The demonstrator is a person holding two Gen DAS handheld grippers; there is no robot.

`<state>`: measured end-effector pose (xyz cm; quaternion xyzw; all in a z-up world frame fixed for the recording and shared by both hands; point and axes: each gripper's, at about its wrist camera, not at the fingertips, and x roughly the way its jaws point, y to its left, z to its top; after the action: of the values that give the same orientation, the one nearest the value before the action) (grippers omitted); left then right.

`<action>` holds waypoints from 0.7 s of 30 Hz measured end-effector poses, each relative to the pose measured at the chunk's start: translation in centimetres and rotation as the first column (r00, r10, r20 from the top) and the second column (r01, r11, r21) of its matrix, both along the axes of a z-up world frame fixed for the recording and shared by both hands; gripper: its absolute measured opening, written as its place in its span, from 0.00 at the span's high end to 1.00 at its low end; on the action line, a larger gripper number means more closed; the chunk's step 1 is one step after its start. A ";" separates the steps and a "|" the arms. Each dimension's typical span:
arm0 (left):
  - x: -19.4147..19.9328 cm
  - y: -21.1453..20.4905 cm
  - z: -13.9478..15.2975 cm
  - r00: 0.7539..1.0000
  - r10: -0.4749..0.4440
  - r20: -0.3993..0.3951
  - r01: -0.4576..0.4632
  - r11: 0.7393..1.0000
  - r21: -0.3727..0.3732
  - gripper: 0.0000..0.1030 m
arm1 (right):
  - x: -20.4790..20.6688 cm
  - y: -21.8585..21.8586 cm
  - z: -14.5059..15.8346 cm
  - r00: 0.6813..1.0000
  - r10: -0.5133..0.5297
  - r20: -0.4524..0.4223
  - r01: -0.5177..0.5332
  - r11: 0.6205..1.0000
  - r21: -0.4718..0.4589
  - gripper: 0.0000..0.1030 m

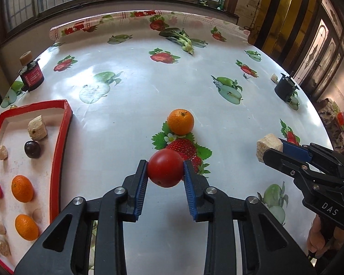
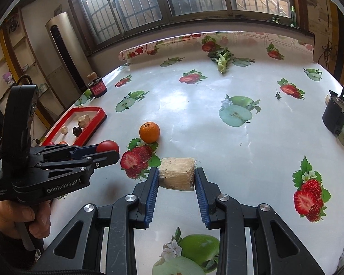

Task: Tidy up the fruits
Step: 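Close left gripper on the red tomato while right gripper grasps the square cork block, then carry the tomato and cork block in both grippers over the red tray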

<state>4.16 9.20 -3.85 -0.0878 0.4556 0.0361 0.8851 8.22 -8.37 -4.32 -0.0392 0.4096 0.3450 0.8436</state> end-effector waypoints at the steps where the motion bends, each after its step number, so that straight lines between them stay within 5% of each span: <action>1: -0.4 0.3 0.2 1.000 0.008 0.004 -0.008 1.000 0.001 0.73 | -0.1 0.2 0.1 1.000 0.004 0.003 -0.004 1.000 0.001 0.69; 21: -5.7 4.8 3.0 0.991 0.118 0.064 -0.119 0.993 0.012 0.73 | -2.8 4.7 2.5 0.993 0.106 0.055 -0.106 0.994 -0.007 0.69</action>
<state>-1.51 13.97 -0.83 -0.1089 0.4209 0.0894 0.8961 5.38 -3.67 -1.78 -0.0719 0.3840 0.3873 0.8351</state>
